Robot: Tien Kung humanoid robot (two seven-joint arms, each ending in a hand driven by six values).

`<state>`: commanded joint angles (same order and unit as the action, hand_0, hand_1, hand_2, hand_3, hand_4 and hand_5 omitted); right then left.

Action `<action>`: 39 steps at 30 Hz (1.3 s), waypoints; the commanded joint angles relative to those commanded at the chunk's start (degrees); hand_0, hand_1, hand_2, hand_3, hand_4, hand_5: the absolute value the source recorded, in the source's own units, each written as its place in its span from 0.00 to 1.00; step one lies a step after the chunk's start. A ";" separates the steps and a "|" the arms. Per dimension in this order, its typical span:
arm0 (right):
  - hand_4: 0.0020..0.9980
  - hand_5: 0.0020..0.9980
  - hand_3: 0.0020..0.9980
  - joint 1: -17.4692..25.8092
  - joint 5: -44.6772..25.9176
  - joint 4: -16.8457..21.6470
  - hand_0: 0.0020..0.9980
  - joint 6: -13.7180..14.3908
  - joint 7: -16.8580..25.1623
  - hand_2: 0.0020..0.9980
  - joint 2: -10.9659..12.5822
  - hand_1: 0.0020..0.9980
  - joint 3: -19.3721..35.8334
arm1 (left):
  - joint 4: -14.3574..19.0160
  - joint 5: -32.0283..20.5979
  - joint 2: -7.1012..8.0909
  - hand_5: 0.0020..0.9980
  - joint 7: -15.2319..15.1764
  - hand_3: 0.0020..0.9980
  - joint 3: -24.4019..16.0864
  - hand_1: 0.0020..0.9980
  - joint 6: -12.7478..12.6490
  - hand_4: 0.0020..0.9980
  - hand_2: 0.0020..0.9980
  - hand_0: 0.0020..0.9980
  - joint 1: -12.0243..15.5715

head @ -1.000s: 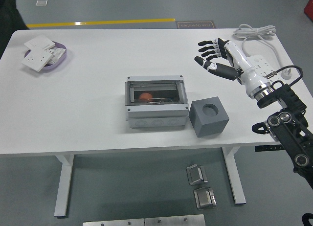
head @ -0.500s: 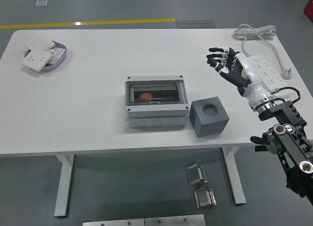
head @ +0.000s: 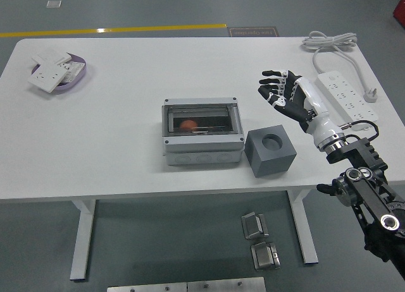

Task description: Pick up the cylinder from the cube,place it in the box,flap close box

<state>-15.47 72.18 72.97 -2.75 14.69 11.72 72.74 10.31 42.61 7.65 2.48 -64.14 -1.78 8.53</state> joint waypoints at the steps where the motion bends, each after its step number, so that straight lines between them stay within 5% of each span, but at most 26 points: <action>1: 0.85 0.25 0.70 -0.02 0.14 0.09 0.73 -0.10 -0.08 0.66 0.01 0.67 -0.14 | 0.00 -0.42 -0.02 0.19 -0.09 0.63 0.39 0.64 0.04 0.69 0.62 0.60 0.19; 25: 0.86 0.24 0.73 0.30 3.02 1.18 0.75 -0.74 -0.90 0.69 1.29 0.69 -0.02 | 0.00 -1.19 -1.13 0.19 -0.12 0.63 0.45 0.64 0.25 0.69 0.62 0.60 1.40; 39: 0.86 0.25 0.73 1.36 3.90 1.49 0.75 -0.30 -1.04 0.69 2.15 0.69 3.93 | 0.00 1.92 -0.32 0.19 -0.69 0.63 -4.38 0.64 0.46 0.69 0.62 0.60 0.01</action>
<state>-14.11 76.08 74.45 -3.05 13.65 13.87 76.67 10.31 44.53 7.33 1.79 -68.52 -1.33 8.54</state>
